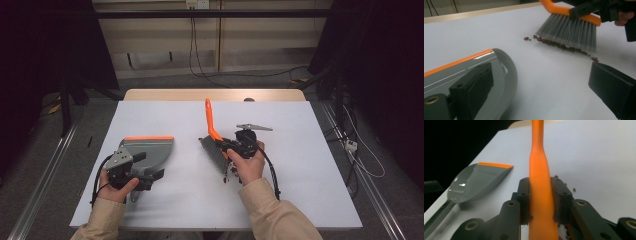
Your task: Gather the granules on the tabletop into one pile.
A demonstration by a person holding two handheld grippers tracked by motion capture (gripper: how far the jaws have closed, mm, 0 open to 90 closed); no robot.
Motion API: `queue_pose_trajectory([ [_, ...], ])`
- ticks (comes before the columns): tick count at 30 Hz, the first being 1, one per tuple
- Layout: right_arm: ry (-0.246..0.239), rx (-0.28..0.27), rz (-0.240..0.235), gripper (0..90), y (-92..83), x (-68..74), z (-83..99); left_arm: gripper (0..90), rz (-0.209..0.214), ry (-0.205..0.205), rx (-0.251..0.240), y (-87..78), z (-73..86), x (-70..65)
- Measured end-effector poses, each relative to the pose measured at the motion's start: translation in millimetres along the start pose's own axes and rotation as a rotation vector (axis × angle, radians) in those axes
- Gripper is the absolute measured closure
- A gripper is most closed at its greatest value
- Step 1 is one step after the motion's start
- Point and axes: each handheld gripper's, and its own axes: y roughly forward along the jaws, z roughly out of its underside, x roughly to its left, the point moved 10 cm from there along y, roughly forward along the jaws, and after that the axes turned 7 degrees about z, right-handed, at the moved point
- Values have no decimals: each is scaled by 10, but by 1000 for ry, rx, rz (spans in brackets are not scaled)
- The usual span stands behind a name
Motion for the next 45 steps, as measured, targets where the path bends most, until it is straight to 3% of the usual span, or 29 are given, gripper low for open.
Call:
queue_pose_trajectory([
  [7,-126,-52,-9,717,-77,-97,-260,57,-1,-9,-7,-21,-4,6],
  [12,-205,-62,-20,717,-55,-210,-335,57,-3,-13,-8,-22,-8,23],
  [20,-293,-60,-13,717,24,-321,-396,56,0,-18,0,-4,3,20],
  [34,-423,-75,-43,717,154,-390,-545,56,-6,-23,-8,-14,-6,31],
  [45,-492,-54,-72,717,482,-430,-518,56,-19,-35,-16,-77,5,78],
])
